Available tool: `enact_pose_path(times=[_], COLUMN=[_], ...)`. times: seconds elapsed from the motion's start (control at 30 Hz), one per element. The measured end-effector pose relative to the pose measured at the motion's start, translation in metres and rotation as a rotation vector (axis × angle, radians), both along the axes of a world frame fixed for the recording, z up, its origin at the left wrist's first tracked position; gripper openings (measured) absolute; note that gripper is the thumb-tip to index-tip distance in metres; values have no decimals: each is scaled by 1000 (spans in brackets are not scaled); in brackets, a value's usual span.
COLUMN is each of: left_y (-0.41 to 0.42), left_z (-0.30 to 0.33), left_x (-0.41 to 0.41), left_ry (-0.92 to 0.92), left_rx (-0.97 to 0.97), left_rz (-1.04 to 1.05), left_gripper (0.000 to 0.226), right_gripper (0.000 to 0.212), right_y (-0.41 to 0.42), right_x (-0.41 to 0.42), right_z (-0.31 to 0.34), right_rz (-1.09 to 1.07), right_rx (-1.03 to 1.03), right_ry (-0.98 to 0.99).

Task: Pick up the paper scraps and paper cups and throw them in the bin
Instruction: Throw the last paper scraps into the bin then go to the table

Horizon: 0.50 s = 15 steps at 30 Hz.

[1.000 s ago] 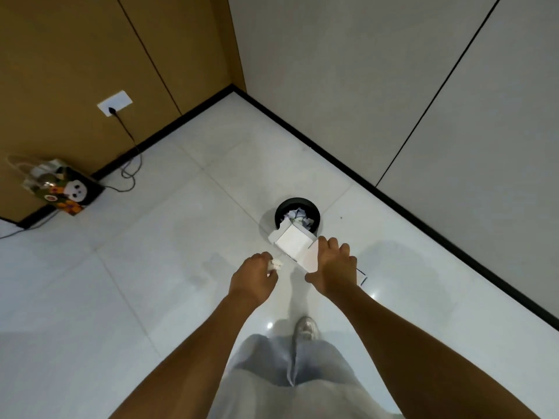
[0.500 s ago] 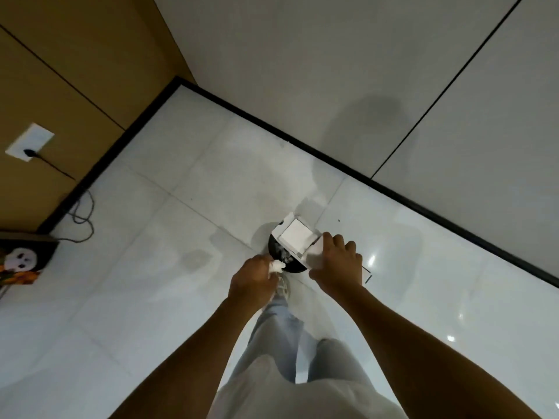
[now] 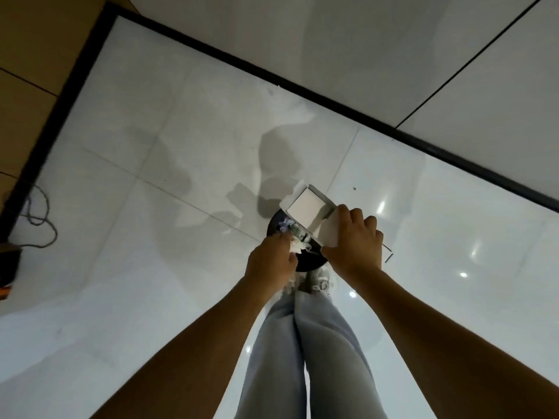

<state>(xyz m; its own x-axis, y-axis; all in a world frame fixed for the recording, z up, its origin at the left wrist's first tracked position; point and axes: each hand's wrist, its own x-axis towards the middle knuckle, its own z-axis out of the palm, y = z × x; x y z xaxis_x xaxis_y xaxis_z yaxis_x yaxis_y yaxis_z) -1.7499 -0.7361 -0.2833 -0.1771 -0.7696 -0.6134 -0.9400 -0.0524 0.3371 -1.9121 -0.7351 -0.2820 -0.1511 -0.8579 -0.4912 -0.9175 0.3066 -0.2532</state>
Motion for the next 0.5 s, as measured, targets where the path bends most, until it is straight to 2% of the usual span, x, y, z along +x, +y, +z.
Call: enact_pose_path(times=[0.27, 0.37, 0.5], left_y=[2, 4, 19], left_z=[-151, -179, -186], left_x=[-21, -22, -13], left_ry=[-13, -21, 19], left_rx=[151, 164, 159], left_rz=[58, 77, 180], left_gripper=[42, 50, 38], right_gripper=[73, 74, 77], right_y=[23, 32, 37], right_x=[-26, -29, -18], right_z=[-123, -149, -165], right_rz=[-20, -12, 45], right_rx=[84, 133, 203], right_ry=[6, 13, 17])
